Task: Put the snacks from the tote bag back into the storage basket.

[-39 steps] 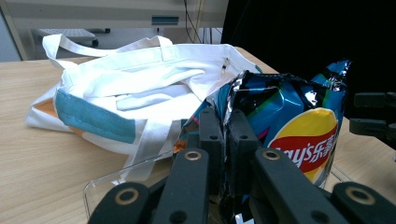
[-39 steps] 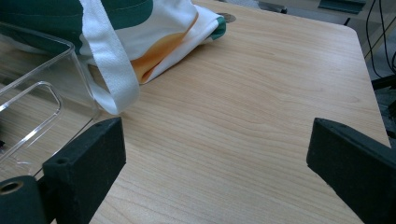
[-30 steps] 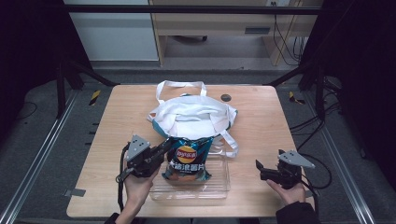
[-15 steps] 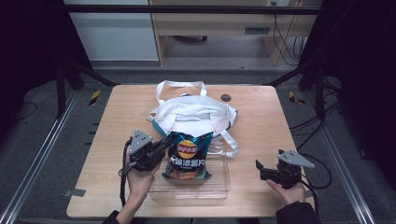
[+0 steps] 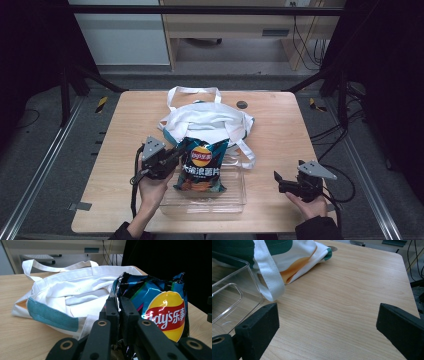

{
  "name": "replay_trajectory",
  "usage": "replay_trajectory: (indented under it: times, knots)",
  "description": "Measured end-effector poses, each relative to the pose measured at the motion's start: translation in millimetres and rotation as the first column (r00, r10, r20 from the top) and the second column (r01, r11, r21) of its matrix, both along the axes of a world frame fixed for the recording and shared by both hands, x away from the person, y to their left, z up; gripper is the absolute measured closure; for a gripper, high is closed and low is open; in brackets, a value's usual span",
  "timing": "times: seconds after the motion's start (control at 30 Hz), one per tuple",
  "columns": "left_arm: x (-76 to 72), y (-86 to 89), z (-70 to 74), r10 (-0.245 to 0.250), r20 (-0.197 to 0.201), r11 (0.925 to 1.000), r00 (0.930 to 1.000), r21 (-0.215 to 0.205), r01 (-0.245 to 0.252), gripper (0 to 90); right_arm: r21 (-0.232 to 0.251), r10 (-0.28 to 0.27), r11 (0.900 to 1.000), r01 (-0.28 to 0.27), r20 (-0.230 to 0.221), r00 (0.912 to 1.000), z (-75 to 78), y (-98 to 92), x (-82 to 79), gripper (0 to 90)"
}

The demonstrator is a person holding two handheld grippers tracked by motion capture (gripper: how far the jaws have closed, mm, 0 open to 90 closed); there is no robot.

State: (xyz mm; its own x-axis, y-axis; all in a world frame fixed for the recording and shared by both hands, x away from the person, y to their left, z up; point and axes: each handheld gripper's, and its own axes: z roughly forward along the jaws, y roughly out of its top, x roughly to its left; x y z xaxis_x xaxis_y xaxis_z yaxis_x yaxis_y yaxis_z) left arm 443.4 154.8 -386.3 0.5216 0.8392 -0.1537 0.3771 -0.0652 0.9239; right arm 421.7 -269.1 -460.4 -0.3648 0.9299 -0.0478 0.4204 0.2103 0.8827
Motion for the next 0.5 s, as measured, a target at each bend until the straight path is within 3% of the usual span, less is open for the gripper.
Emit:
replay_trajectory:
  times: [0.1, 0.27, 0.5]
  knots:
    - [-0.1, 0.6, -0.3, -0.001, 0.003, 1.0, 1.0, -0.001, 0.001, 81.1, 0.001, 0.0, 1.0, 0.0, 0.0, 1.0, 0.1, -0.1, 0.0, 4.9]
    - [-1.1, 0.8, -1.0, -0.005, 0.006, 1.0, 1.0, 0.009, 0.005, 67.4, 0.006, -0.001, 1.0, 0.001, -0.001, 1.0, 0.6, -0.1, -0.9, 4.9]
    - [-3.4, 4.8, -2.1, -0.045, 0.005, 0.9987, 0.999, 0.023, 0.045, 52.0, 0.004, -0.001, 1.0, 0.001, 0.003, 1.0, 1.0, -0.5, -1.3, 5.0]
